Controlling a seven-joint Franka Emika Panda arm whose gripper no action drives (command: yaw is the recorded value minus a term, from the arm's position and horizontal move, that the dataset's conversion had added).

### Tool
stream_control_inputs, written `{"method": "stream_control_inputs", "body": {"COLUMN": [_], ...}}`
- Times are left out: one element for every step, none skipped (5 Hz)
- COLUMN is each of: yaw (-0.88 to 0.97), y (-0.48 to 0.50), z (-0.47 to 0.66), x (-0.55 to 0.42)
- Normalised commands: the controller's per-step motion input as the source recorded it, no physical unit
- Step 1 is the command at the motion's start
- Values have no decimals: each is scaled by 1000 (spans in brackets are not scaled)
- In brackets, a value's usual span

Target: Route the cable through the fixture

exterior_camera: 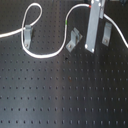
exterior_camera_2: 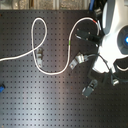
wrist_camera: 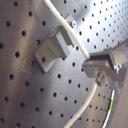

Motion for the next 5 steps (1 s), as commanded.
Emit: {"method": "stream_control_inputs", "body": {"yaw": [0,0,0,-200,-163], "y": [3,9,0,-19,-26], "z": [261,134,11,637,521], "x": [4,-90,0,-6,-1]}}
